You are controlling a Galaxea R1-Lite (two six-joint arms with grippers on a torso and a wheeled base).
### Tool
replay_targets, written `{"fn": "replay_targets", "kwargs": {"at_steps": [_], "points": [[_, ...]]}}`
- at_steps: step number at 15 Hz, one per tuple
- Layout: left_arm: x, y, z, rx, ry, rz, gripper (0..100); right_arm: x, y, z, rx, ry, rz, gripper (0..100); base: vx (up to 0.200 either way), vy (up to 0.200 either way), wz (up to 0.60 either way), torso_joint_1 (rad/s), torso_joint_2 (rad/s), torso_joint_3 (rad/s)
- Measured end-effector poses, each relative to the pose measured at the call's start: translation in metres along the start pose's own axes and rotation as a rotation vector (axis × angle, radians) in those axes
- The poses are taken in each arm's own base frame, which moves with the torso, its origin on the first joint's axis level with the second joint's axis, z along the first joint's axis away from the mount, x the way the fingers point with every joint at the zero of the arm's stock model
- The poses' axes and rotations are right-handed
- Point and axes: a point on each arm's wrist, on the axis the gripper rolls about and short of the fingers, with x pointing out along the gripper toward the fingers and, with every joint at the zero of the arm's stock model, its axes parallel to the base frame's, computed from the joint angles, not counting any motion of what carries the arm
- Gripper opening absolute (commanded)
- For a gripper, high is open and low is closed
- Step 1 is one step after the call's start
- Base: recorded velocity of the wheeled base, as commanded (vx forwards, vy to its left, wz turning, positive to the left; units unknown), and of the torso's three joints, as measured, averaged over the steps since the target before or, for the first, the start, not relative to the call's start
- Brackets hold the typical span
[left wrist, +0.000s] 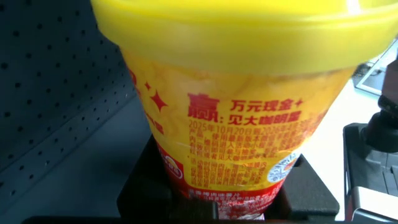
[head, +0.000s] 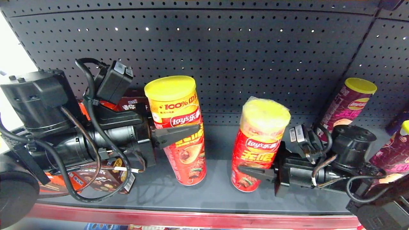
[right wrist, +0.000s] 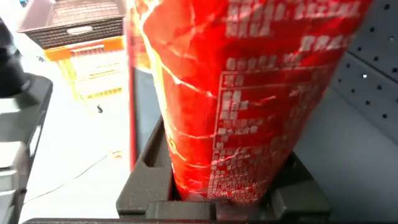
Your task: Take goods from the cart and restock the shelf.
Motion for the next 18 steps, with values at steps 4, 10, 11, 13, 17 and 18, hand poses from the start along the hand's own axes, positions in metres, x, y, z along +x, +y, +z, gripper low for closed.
{"fn": "replay_targets", "kwargs": {"at_steps": [4,10,11,13,17,18], "points": [[-0.003,0.002,-0.001,-0.002,0.004,0.015,0,-0.003,0.006,-0.015,0.006,0.002,0.015,0,0.0,0.0,0.0,0.0,0.0,0.0],[-0.006,0.003,-0.001,-0.001,0.002,0.023,0,0.007,-0.001,-0.029,0.025,0.015,0.035,0,0.0,0.0,0.0,0.0,0.0,0.0],[-0.006,0.003,0.0,0.0,0.001,0.023,0,0.009,-0.002,-0.031,0.026,0.016,0.038,0,0.0,0.0,0.0,0.0,0.0,0.0],[-0.006,0.003,0.0,0.001,0.001,0.023,0,0.012,-0.005,-0.035,0.021,0.01,0.047,0,0.0,0.0,0.0,0.0,0.0,0.0],[-0.006,0.003,0.0,0.0,0.001,0.023,0,0.013,-0.006,-0.039,0.023,0.016,0.04,100,0.0,0.0,0.0,0.0,0.0,0.0],[-0.006,0.003,0.0,0.0,0.001,0.024,0,0.012,-0.006,-0.04,0.024,0.018,0.036,100,0.0,0.0,0.0,0.0,0.0,0.0]]}}
